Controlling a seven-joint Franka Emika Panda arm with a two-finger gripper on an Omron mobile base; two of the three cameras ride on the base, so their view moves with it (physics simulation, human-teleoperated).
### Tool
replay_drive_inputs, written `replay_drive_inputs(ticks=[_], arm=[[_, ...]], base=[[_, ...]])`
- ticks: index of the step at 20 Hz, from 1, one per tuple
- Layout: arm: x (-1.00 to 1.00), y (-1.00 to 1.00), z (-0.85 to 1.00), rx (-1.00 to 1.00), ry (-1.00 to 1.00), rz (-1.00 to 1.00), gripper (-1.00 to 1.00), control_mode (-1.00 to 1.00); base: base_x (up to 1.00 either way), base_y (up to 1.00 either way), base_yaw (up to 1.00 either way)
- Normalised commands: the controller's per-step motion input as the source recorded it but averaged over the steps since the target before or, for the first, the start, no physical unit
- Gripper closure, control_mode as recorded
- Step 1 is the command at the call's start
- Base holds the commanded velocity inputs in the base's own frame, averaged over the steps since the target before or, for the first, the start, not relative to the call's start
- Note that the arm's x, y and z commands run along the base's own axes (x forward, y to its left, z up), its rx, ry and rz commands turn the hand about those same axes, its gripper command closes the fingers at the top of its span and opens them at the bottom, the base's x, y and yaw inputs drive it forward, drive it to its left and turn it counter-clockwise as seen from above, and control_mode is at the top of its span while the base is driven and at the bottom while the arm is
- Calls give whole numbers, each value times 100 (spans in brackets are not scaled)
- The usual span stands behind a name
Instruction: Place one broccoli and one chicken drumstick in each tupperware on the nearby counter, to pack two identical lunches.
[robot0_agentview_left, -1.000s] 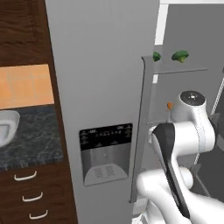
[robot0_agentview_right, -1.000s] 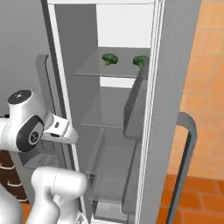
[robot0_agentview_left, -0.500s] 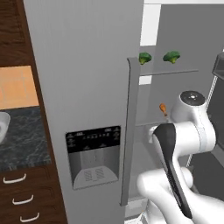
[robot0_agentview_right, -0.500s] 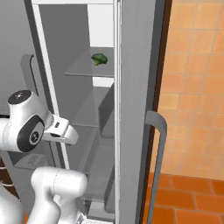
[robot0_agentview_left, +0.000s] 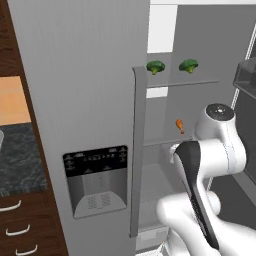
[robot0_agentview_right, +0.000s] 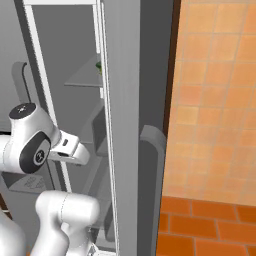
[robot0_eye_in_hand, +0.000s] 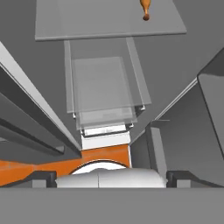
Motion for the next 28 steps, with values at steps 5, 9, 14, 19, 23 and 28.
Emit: replay_drive_inputs(ticks=[5, 9, 14, 19, 23, 28], arm=[[13, 0, 26, 0, -13, 0, -100, -100], [9, 5, 58, 7, -22, -2, -100, -100], [0, 24, 93, 18, -12, -13, -100, -100], [0, 12, 83, -14, -10, 6, -100, -100], [0, -28, 54, -21, -13, 31, -100, -100], [13, -31, 32, -26, -3, 30, -100, -100]], base=[[0, 0, 0], [0, 0, 0], [0, 0, 0], [0, 0, 0], [0, 0, 0], [0, 0, 0]])
